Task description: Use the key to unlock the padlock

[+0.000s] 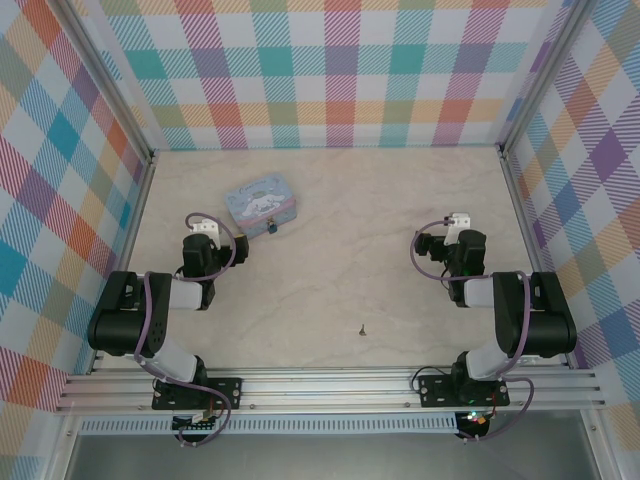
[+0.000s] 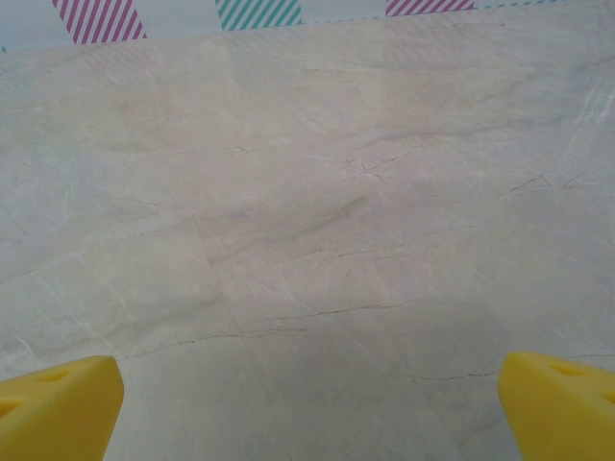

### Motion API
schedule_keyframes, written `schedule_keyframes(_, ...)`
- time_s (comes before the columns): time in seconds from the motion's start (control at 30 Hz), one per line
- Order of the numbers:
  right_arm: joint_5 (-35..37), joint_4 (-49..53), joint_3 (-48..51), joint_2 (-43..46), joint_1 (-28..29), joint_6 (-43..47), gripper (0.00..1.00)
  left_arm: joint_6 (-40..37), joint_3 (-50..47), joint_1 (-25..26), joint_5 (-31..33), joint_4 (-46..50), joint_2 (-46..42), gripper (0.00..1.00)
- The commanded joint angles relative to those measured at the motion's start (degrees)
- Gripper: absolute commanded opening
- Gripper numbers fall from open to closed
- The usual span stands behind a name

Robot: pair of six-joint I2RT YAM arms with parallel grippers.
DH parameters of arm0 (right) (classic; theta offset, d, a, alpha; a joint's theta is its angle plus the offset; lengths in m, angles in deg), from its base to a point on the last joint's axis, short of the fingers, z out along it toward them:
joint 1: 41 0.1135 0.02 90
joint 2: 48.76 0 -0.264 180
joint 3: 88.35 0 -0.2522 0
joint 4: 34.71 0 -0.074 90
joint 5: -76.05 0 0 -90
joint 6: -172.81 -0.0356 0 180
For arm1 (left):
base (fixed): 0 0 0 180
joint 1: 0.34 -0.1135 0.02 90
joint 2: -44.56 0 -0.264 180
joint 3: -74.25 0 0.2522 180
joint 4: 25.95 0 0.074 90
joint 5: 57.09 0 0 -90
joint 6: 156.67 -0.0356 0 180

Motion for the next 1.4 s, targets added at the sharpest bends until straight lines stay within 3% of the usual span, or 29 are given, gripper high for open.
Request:
schedule_keyframes(0.0,0.57,-0.7,-0.1,2.59,-0.03,-0.41,1.0,0.42,-0.96,-0.02,2.68,-2.1,-2.79,1.0)
schedule_keyframes(0.13,1.62,4.43,0.54,9.1,-0.06,-1.07,1.0,1.88,-1.58,-0.1,6.2,4.73,-12.83,1.0)
schedule_keyframes(0.27,0.9,17.42,-2.19,16.57,-0.05,-3.98,1.0,7.84,2.17,-0.24,9.08,19.85,-22.8,1.0)
schedule_keyframes(0.4,-4.02,38.04,-9.75,23.12,0.05,-11.82,1.0,13.25,6.42,-1.17,-2.39,27.2,-28.11,1.0)
schedule_keyframes(0.5,-9.72,49.37,-14.9,25.52,0.31,-17.78,1.0,14.67,11.45,-1.19,-6.32,33.66,-29.11,1.0)
schedule_keyframes(0.7,-13.96,61.74,-20.3,28.88,2.91,-23.62,1.0,15.39,23.5,0.25,-11.92,47.95,-24.12,0.95)
schedule_keyframes(0.9,-14.99,66.46,-22.15,29.5,6.22,-25.1,1.0,14.09,32.27,5.97,-12.45,55.55,-15.48,0.88)
schedule_keyframes(1.17,-14.96,66.12,-21.73,27.5,9.1,-25.8,1.0,9.34,46.18,13.16,-12.17,64.52,-0.41,0.8)
schedule_keyframes(1.37,-14.81,64.78,-20.83,27.03,9.44,-25.94,1.0,7.78,56.16,14.65,-11.71,69.05,9.33,0.76)
